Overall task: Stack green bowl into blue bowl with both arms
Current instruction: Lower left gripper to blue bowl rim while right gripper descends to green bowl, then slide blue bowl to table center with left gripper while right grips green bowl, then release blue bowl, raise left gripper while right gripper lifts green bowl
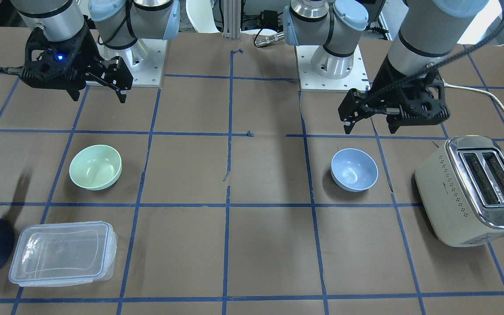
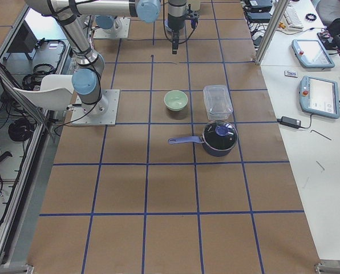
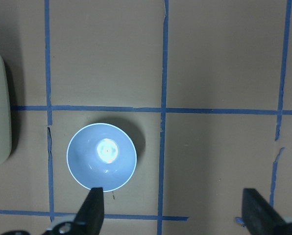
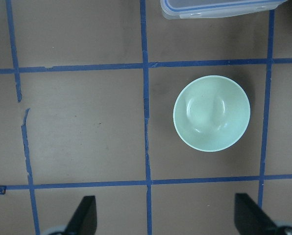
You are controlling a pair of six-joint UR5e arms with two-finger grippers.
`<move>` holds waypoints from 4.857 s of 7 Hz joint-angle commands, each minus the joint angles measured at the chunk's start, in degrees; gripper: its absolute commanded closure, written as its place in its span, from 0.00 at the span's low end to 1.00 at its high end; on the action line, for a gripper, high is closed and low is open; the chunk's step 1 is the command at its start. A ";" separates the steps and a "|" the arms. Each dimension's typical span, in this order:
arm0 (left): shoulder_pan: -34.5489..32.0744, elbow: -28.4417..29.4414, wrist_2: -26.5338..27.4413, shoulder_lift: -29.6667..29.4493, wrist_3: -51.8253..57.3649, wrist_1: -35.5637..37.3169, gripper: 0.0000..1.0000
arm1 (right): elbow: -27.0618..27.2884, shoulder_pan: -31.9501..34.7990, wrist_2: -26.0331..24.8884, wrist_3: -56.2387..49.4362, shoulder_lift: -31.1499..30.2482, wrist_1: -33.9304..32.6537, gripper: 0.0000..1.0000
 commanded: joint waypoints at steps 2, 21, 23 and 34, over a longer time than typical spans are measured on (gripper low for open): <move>10.04 -19.02 0.47 -1.02 9.21 15.10 0.00 | 1.39 0.00 -0.87 -0.80 4.17 -7.60 0.00; -12.75 -19.02 -13.32 -10.76 -25.93 29.47 1.00 | 23.29 -4.74 -1.67 0.52 18.26 -36.12 1.00; -19.46 -18.82 -15.96 -12.52 -35.41 29.56 1.00 | 22.59 -4.74 -2.37 0.44 17.82 -35.95 1.00; -11.61 -8.22 -4.14 -8.69 -15.85 18.63 0.24 | -1.64 8.06 -3.87 18.41 20.87 -18.03 1.00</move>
